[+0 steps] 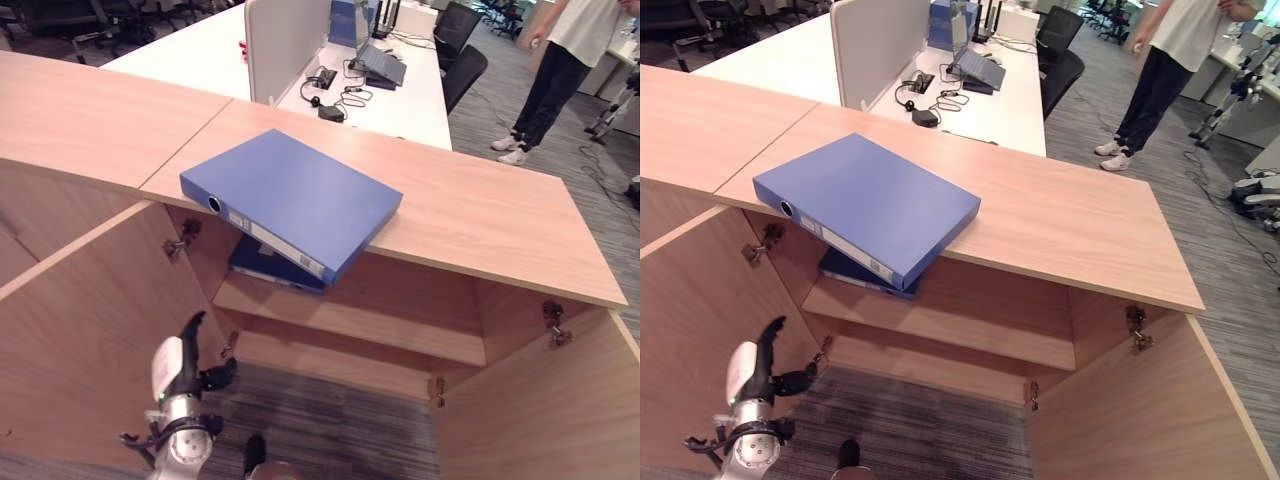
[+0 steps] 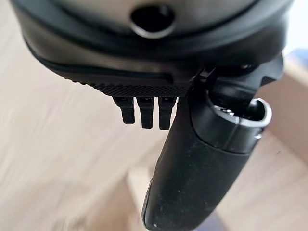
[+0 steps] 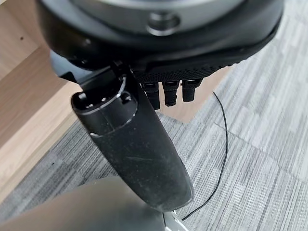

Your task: Put the empty folder in the office cabinet

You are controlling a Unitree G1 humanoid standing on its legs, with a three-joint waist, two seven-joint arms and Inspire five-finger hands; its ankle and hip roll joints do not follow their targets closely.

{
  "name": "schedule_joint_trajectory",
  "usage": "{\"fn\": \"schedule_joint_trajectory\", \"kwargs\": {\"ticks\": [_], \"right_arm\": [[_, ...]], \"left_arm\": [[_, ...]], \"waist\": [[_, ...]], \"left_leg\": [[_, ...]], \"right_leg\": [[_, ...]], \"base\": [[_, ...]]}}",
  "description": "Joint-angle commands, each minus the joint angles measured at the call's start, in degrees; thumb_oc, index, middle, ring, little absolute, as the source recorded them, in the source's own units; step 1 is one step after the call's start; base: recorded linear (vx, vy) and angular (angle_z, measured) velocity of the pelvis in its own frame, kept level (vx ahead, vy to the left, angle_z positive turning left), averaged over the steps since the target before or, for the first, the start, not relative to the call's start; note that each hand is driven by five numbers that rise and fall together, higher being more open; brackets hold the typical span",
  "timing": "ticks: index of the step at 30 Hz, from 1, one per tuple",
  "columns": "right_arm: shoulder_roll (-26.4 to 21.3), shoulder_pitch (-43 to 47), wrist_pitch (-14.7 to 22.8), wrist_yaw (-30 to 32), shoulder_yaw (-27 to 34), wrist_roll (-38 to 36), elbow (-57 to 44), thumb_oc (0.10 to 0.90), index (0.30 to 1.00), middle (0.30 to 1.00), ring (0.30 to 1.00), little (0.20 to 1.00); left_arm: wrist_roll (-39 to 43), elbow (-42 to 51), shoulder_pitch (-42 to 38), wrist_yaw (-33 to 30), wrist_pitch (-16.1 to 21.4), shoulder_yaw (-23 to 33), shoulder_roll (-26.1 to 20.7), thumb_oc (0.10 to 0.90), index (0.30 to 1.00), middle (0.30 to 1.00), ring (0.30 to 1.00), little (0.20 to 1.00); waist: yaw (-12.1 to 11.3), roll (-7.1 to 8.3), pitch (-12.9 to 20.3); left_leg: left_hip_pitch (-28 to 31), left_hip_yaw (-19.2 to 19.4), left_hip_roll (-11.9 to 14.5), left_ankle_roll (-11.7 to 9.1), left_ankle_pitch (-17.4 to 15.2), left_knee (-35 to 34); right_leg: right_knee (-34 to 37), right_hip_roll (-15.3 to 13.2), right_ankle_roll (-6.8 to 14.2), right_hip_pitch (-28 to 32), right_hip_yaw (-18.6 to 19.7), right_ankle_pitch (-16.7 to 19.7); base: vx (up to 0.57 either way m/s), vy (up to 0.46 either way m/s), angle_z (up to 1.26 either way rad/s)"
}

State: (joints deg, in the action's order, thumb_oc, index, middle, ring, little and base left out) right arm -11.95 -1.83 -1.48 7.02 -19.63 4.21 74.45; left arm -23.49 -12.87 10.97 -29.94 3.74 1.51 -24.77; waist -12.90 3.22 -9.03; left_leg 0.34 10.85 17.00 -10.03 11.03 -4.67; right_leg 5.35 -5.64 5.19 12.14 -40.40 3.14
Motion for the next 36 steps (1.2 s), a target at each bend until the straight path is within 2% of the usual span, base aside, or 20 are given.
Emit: {"fn": "schedule_joint_trajectory", "kwargs": {"ticks": [1,2,3,4,9,15,16,19,21,29,36], "right_arm": [[1.31,6.95,4.06,1.05,0.59,-3.03,-3.73,0.8,0.9,0.9,0.9,0.9],[1.14,6.62,4.2,0.92,0.31,-2.76,-4.05,0.8,0.9,0.9,0.9,0.9],[1.01,6.52,4.3,0.79,0.04,-2.43,-4.22,0.8,0.9,0.9,0.9,0.9],[0.9,6.55,4.48,0.58,-0.33,-2.08,-4.49,0.8,0.9,0.9,0.9,0.9],[0.51,5.73,4.97,-0.26,-1.65,-0.48,-5.18,0.8,0.9,0.9,0.9,0.9],[-0.22,4.08,4.93,-1.1,-2.43,1.26,-5.2,0.8,0.9,0.9,0.9,0.9],[-0.69,3.87,4.98,-1.28,-2.45,1.77,-5.25,0.8,0.9,0.9,0.9,0.9],[-0.86,3.61,5.03,-1.32,-2.59,2.31,-5.33,0.8,0.9,0.9,0.9,0.9],[-1.72,3.2,5.07,-1.22,-2.35,2.87,-5.45,0.8,0.9,0.9,0.9,0.9],[-2.15,3.17,4.98,-1.08,-1.99,3.1,-6.17,0.8,0.9,0.9,0.9,0.9],[-2.02,3.43,4.88,-1.02,-1.2,2.98,-6.66,0.8,0.9,0.9,0.9,0.9]], "left_arm": [[-8.27,9.63,-6.78,-5.24,3.95,0.28,-6.11,0.8,0.9,0.9,0.9,0.9],[-9.91,11.53,-7.1,-5.34,4.14,0.73,-7.48,0.8,0.9,0.9,0.9,0.9],[-11.77,13.28,-7.22,-5.28,4.21,1.2,-8.85,0.8,0.9,0.9,0.9,0.9],[-13.6,15.16,-7.55,-5.31,4.55,1.51,-10.72,0.8,0.9,0.9,0.9,0.9],[-18.59,21.74,-7.67,-4.84,5.41,2.79,-16.32,0.8,0.9,0.9,0.9,0.9],[-19.88,27.77,-9.19,-2.94,7.61,3.19,-21.57,0.8,0.9,0.9,0.9,0.9],[-20.07,29.07,-10.13,-2.45,8.27,3.24,-23.77,0.8,0.9,0.9,0.9,0.9],[-20.04,30.27,-11.08,-2.04,8.79,2.92,-25.57,0.8,0.9,0.9,0.9,0.9],[-19.1,31.06,-13.58,-1.07,9.67,1.94,-28.76,0.8,0.9,0.9,0.9,0.9],[-16.2,30.87,-15.5,0.42,10.54,0.52,-29.42,0.8,0.9,0.9,0.9,0.9],[-13.83,29.61,-14.74,1.92,10.96,0.43,-27.22,0.8,0.9,0.9,0.9,0.9]], "waist": [[0.11,-1.48,-0.75],[0.08,-1.99,-0.98],[0.53,-2.11,-0.74],[0.59,-2.64,-0.91],[2.01,-3.87,-0.86],[4.0,-5.25,-0.72],[4.61,-5.72,-0.76],[5.19,-6.18,-0.8],[6.67,-7.11,-0.83],[8.1,-7.93,-1.22],[8.78,-8.04,-1.4]], "left_leg": [[1.89,1.06,3.65,-4.86,-8.56,0.54],[1.59,1.65,3.76,-4.69,-7.63,0.95],[2.23,1.27,4.0,-4.97,-8.26,0.53],[1.85,1.98,4.09,-4.84,-7.38,0.9],[2.61,3.06,4.69,-4.97,-7.0,0.88],[3.68,4.08,5.12,-4.97,-6.99,0.93],[3.99,4.44,5.14,-4.97,-6.98,0.91],[4.29,4.84,5.17,-4.97,-6.9,0.92],[4.92,5.82,5.28,-4.97,-6.84,0.84],[5.75,7.44,5.33,-4.97,-6.89,0.71],[6.1,8.81,4.93,-4.97,-7.3,0.52]], "right_leg": [[-0.44,-2.01,1.44,2.82,4.23,-13.5],[-0.5,-2.13,1.39,2.5,3.23,-12.43],[-0.37,-1.88,1.49,3.03,4.45,-13.45],[-0.39,-2.07,1.55,2.59,3.42,-12.29],[-0.38,-1.96,1.72,2.81,3.73,-12.23],[-0.36,-2.06,1.91,2.9,4.45,-12.2],[-0.37,-2.11,2.03,2.83,4.66,-12.12],[-0.38,-2.17,2.1,2.81,4.91,-12.04],[-0.4,-2.31,2.28,2.74,5.15,-11.81],[-0.4,-2.61,2.71,2.19,5.31,-11.2],[-0.35,-3.62,3.25,1.63,5.46,-10.61]], "base": [[-0.1,-0.004,0.1],[-0.02,-0.021,0.04],[-0.09,0.016,-0.02],[-0.02,0.002,-0.05],[-0.02,0.008,-0.12],[0.0,-0.005,-0.07],[0.01,0.0,-0.04],[0.01,0.002,-0.09],[0.02,0.017,-0.2],[0.01,0.01,-0.09],[0.0,0.018,-0.08]]}}
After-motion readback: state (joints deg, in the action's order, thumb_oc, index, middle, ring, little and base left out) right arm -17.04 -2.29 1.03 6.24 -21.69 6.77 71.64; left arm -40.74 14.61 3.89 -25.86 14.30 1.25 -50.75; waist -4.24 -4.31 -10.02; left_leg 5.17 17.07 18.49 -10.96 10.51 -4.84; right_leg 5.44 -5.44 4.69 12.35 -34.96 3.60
